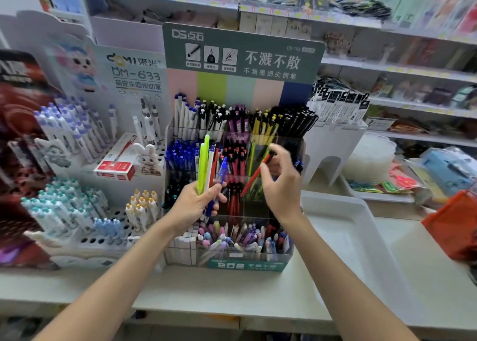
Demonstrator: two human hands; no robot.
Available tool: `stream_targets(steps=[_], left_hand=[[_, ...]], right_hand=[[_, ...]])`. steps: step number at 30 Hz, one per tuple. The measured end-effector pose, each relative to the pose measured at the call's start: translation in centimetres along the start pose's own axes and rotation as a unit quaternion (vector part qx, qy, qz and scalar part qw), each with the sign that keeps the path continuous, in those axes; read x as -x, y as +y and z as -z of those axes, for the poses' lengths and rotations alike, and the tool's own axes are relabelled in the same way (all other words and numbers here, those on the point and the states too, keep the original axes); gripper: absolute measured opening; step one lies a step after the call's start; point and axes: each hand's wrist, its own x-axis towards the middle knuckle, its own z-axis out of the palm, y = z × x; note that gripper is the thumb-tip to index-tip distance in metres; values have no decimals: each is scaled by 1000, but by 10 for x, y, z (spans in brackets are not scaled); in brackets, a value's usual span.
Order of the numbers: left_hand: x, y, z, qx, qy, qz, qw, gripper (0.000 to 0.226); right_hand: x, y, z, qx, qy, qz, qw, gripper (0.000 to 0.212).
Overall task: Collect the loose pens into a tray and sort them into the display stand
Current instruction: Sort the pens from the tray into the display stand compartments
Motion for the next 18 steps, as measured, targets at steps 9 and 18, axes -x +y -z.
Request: stream_targets(steps=[9, 18], left_hand=[[4, 0, 1, -7, -12, -6, 1000, 35], [-7, 11, -37, -9, -33, -25, 999, 17]], right_hand=[[60, 23, -32, 113, -171, 17, 979, 38], [-4, -29, -10, -75, -123, -72, 987, 39]])
